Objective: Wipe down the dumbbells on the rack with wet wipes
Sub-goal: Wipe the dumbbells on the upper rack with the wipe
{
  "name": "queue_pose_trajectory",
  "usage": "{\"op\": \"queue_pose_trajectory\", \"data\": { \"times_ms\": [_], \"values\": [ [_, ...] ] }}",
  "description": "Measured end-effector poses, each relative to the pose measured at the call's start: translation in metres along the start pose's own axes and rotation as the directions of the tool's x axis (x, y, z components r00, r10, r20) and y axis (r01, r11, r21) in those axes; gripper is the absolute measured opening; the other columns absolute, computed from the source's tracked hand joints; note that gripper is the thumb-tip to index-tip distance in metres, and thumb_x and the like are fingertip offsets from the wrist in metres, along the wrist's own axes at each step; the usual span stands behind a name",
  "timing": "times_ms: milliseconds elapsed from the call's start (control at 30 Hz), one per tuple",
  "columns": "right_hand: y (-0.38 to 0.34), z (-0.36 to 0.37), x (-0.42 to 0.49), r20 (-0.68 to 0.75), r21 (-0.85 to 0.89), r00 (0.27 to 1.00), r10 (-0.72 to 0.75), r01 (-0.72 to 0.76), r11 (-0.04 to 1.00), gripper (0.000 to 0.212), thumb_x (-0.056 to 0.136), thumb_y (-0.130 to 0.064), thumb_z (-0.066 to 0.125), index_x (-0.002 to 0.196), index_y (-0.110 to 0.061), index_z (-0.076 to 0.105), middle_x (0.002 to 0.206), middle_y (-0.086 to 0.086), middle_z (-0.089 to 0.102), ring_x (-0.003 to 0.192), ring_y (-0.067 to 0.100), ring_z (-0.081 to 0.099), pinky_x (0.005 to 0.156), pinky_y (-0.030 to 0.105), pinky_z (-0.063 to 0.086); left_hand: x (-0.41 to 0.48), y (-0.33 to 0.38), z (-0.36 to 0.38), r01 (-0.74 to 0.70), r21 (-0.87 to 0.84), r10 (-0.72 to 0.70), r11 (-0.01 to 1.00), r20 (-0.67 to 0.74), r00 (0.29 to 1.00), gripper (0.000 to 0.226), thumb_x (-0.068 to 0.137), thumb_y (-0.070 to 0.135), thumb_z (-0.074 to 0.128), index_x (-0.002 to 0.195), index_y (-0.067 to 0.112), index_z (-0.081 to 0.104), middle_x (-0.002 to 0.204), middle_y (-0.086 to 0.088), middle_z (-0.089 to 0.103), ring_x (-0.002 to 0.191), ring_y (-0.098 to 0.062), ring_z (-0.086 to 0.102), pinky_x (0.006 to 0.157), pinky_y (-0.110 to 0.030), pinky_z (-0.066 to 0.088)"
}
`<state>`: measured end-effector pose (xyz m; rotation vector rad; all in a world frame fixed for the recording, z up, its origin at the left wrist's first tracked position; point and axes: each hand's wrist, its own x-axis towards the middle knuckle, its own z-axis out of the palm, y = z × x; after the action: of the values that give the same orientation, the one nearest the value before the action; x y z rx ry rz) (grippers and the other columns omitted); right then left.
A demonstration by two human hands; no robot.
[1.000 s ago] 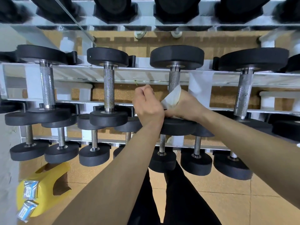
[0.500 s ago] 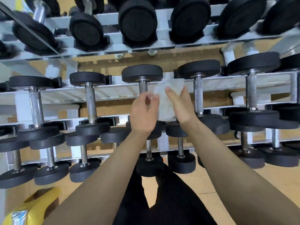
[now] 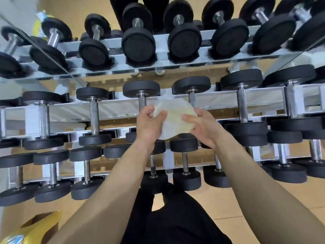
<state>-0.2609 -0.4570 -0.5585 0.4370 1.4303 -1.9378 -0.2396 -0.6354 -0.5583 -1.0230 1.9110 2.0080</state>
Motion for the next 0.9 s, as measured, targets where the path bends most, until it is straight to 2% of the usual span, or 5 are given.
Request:
{"op": "queue_pose_trajectory", "data": {
  "times_ms": [233, 367, 467, 667, 900],
  "values": [
    [0.007, 0.005, -0.022, -0.178, 0.079, 0.983, -0.055, 0.07, 0.994, 0.025, 0.095, 0.001, 0.059, 0.119, -0.008, 0.059, 0.115, 0.015, 0.068, 0.102, 0.029, 0.072, 0.072, 0.036, 0.061, 0.001, -0.007, 0.002, -0.022, -0.008, 0.022, 1.0, 0.055, 0.998, 0.031, 0.091, 0.011, 0.074, 0.115, 0.022, 0.059, 0.113, -0.005, 0.071, 0.102, -0.022, 0.071, 0.083, -0.034, 0.061],
    [0.013, 0.008, -0.025, -0.506, -0.122, 0.85, -0.147, 0.098, 0.988, 0.026, 0.087, -0.006, 0.076, 0.089, -0.014, 0.052, 0.104, 0.013, 0.066, 0.091, 0.028, 0.073, 0.059, 0.029, 0.057, 0.003, -0.008, 0.004, -0.017, 0.04, 0.016, 0.999, 0.029, 0.999, 0.04, 0.091, 0.019, 0.075, 0.125, 0.024, 0.056, 0.122, -0.003, 0.065, 0.104, -0.02, 0.067, 0.092, -0.037, 0.059],
    [0.017, 0.006, -0.029, -0.632, -0.12, 0.766, -0.122, 0.059, 0.991, 0.029, 0.083, -0.012, 0.082, 0.101, -0.011, 0.059, 0.104, 0.012, 0.068, 0.089, 0.028, 0.071, 0.062, 0.031, 0.055, -0.003, -0.006, 0.011, -0.024, 0.027, 0.024, 0.999, 0.03, 0.999, 0.033, 0.094, 0.022, 0.072, 0.121, 0.028, 0.053, 0.124, -0.002, 0.063, 0.1, -0.017, 0.064, 0.093, -0.034, 0.056],
    [0.017, -0.002, -0.045, -0.413, 0.144, 0.904, 0.109, -0.054, 0.988, 0.037, 0.092, -0.025, 0.072, 0.125, -0.009, 0.064, 0.114, 0.012, 0.074, 0.098, 0.026, 0.07, 0.066, 0.032, 0.057, -0.007, 0.0, 0.019, 0.018, -0.004, -0.017, 1.0, 0.066, 0.998, 0.029, 0.096, 0.025, 0.07, 0.123, 0.022, 0.059, 0.102, 0.0, 0.065, 0.076, -0.014, 0.066, 0.061, -0.025, 0.06],
    [0.011, -0.029, -0.034, -0.39, 0.334, 0.92, 0.038, 0.103, 0.937, 0.028, 0.102, -0.026, 0.056, 0.125, -0.012, 0.062, 0.123, 0.012, 0.071, 0.113, 0.029, 0.068, 0.088, 0.046, 0.059, 0.001, -0.01, 0.047, -0.019, 0.185, -0.001, 0.983, 0.108, 0.994, 0.018, 0.094, 0.039, 0.068, 0.103, 0.034, 0.053, 0.113, -0.004, 0.067, 0.086, -0.018, 0.063, 0.084, -0.035, 0.056]
  ]
}}
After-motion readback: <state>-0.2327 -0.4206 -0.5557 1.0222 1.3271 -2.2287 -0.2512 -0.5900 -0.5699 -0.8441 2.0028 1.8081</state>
